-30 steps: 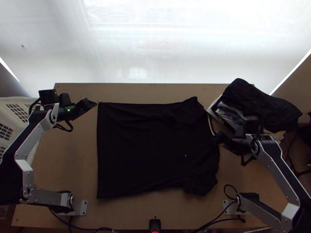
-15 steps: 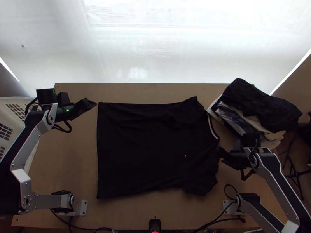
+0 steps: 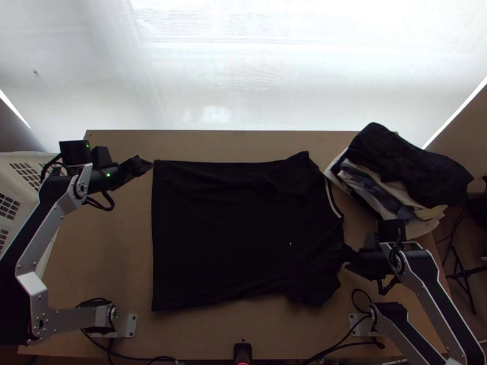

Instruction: Fold the t-shirt

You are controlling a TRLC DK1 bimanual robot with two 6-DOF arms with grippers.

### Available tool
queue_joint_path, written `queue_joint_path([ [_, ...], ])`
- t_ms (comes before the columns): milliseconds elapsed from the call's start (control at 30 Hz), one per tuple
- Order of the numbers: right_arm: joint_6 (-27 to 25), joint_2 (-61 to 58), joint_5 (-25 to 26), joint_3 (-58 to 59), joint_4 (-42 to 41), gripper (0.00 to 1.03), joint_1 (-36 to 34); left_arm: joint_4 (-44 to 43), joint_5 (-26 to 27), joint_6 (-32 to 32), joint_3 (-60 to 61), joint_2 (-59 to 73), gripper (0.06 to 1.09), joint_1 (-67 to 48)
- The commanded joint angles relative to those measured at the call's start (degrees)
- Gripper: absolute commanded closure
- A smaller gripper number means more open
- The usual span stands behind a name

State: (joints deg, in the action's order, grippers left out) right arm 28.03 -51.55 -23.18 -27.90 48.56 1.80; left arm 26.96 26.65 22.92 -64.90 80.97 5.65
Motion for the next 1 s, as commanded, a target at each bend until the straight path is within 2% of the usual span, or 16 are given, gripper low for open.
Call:
queue_joint_path([
  [0,-0.08,0.22,-0.11,0.74,1.19,0.16,2.59,1.08,-0.64,0.02,0.04,-1.08,0.1,-0.2],
  [67,0.27,0.31,-0.11,0.74,1.54,0.26,2.59,1.16,-0.81,0.02,0.13,-1.25,0.1,-0.11],
  [133,0.53,0.22,-0.11,0.83,1.63,0.43,2.24,1.34,-0.9,0.02,0.13,-1.43,0.1,-0.11],
  [200,0.62,0.22,-0.11,0.92,1.63,0.55,1.98,1.34,-1.08,0.02,-0.05,-1.52,0.1,-0.11],
  [233,0.53,0.22,-0.11,1.09,1.63,0.57,1.98,1.43,-1.17,0.02,-0.13,-1.52,0.1,-0.11],
  [600,-0.26,-4.35,-0.11,1.53,-0.22,0.58,1.98,2.66,-1.69,0.11,-2.24,-1.43,0.1,-0.64],
  [633,-0.26,-4.35,-0.2,1.53,-0.22,0.6,2.06,3.1,-1.69,0.11,-2.42,-1.43,0.1,-0.64],
  [667,-0.26,-4.17,-0.11,1.45,-0.39,0.73,2.06,3.89,-1.69,0.02,-2.51,-1.43,0.1,-0.82],
  [700,-0.17,-3.91,-0.11,1.27,-0.74,0.9,1.8,5.38,-1.69,-0.33,-2.68,-1.43,0.1,-1.08],
  [733,0.18,-3.56,-0.11,1.18,-0.83,1.0,1.45,7.4,-1.69,-1.21,-2.77,-1.52,0.1,-1.34],
  [867,0.18,-2.06,-0.02,1.45,-0.74,1.0,1.01,20.15,-1.78,-8.59,-2.77,-1.34,0.1,-3.63],
  [967,0.36,-1.89,-0.02,1.53,-0.74,1.0,1.19,29.55,-6.97,-15.53,-2.42,-1.43,0.1,-7.23],
])
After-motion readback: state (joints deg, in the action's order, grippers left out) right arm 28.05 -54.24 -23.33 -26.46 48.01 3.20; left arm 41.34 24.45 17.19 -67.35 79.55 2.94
